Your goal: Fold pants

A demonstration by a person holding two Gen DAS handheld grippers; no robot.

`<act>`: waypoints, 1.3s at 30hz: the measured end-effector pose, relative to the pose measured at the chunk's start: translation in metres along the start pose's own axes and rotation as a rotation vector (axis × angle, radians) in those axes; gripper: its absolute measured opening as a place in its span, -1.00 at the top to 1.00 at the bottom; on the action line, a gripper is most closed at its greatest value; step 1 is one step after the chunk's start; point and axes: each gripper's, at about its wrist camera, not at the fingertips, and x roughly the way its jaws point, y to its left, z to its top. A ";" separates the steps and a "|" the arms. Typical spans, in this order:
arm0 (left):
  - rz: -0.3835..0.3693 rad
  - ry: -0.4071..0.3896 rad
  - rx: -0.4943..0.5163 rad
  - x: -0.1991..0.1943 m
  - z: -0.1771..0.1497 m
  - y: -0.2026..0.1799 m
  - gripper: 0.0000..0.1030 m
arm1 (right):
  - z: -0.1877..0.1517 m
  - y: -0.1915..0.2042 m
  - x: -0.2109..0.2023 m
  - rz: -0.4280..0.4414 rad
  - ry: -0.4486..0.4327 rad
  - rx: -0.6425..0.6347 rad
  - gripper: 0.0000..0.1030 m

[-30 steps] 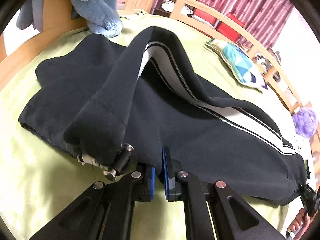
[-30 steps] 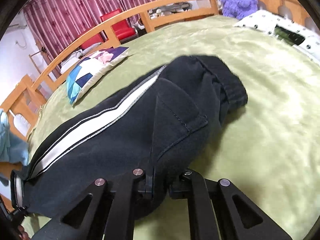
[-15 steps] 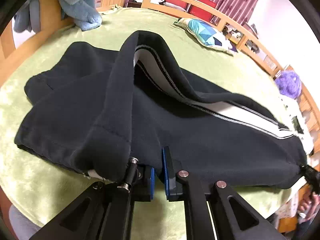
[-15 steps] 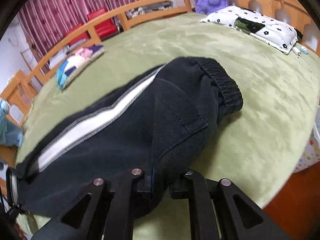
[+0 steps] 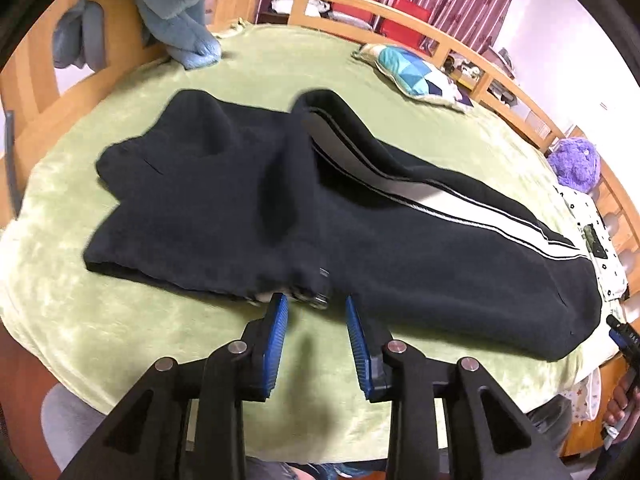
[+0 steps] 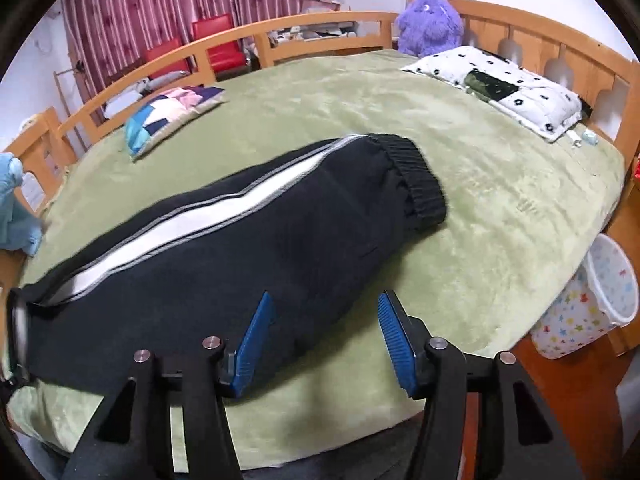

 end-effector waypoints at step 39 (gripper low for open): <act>0.156 -0.283 -0.028 0.055 0.211 0.080 0.74 | 0.008 0.139 0.068 -0.005 0.132 -0.115 -0.07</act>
